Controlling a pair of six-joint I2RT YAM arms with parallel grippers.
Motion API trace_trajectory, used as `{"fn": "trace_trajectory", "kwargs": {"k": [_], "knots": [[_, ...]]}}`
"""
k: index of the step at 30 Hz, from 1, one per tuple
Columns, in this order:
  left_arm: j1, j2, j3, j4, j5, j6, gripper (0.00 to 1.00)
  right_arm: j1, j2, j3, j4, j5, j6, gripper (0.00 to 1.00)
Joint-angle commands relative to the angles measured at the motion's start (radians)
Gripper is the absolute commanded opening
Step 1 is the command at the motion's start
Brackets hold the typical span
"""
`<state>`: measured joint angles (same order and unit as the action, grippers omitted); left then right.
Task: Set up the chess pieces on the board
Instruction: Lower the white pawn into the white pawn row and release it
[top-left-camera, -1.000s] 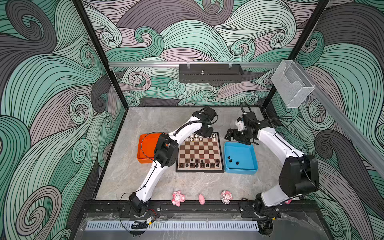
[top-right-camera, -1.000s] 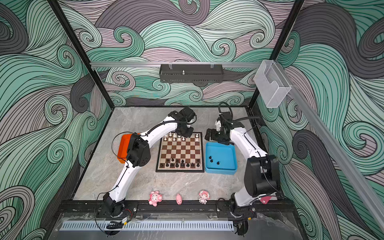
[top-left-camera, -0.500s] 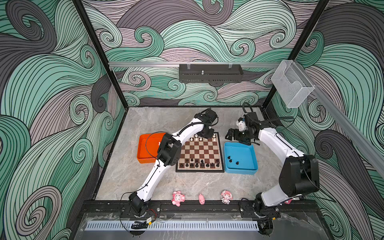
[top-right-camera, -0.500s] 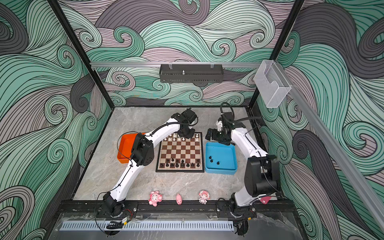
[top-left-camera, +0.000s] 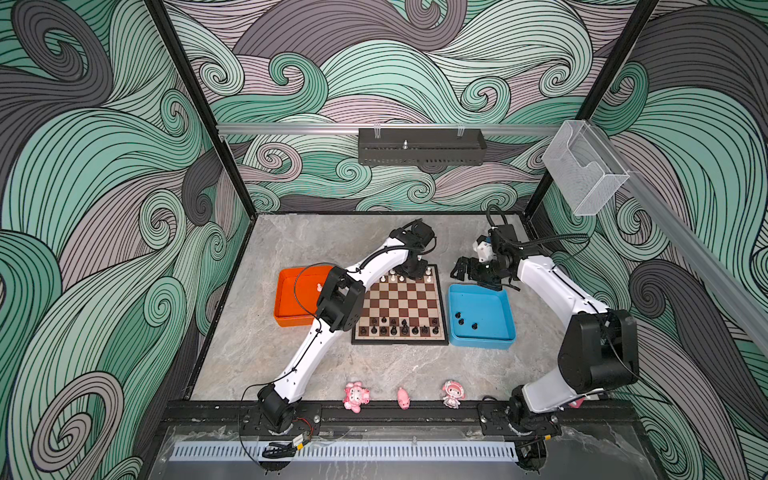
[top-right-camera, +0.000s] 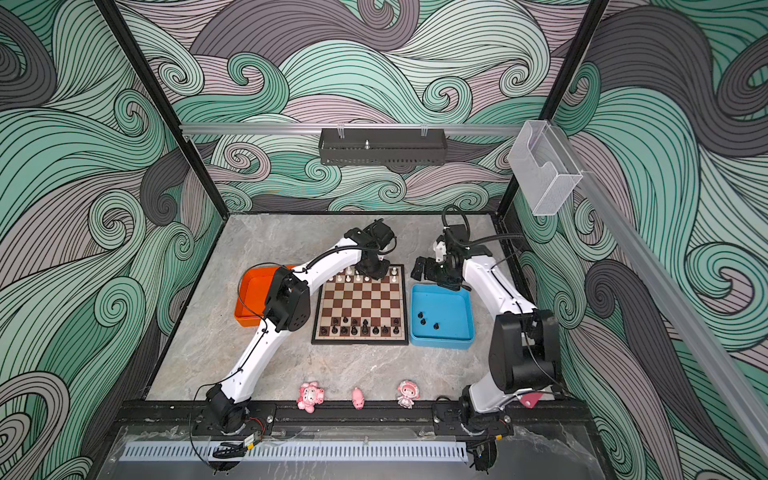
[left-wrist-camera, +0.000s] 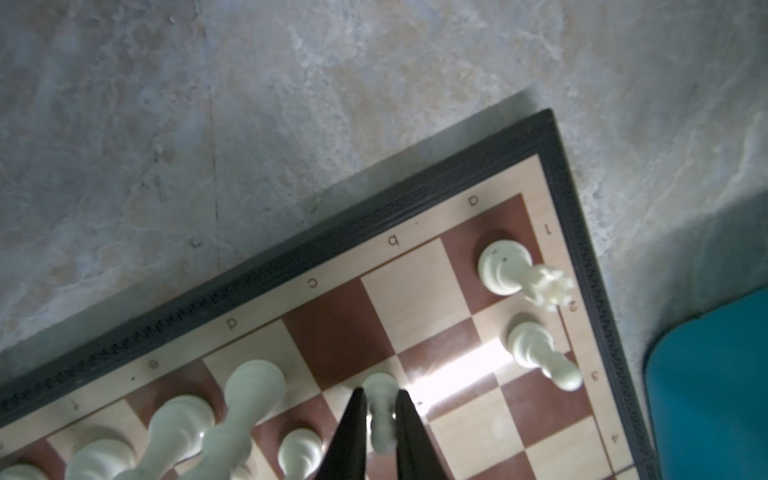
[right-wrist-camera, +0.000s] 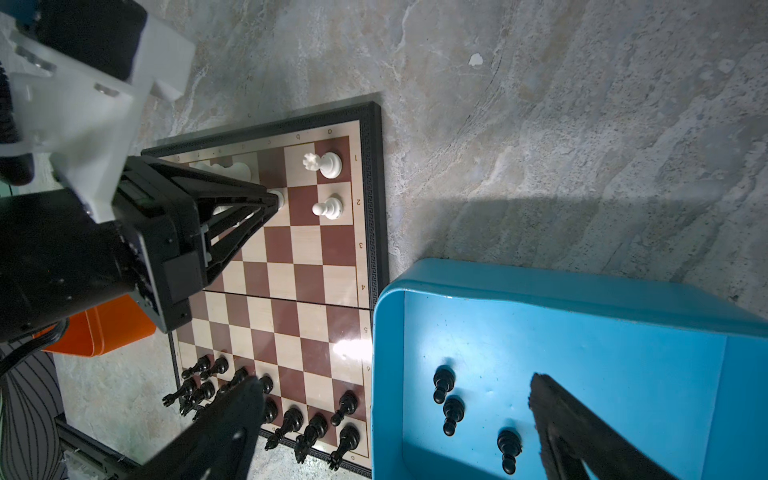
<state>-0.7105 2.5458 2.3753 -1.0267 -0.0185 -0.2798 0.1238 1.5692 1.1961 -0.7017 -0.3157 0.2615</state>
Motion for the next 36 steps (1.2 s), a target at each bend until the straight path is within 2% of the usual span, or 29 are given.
{"fn": "trace_trajectory", "kwargs": {"k": [1,36], "knots": [[-0.011,0.018,0.046,-0.031,-0.021,-0.003,0.17,-0.006,0.005,-0.013,0.001,-0.009,-0.015,1.00],[-0.012,-0.007,0.033,-0.085,-0.034,-0.016,0.11,-0.006,-0.001,-0.016,0.003,-0.014,-0.013,1.00]]}}
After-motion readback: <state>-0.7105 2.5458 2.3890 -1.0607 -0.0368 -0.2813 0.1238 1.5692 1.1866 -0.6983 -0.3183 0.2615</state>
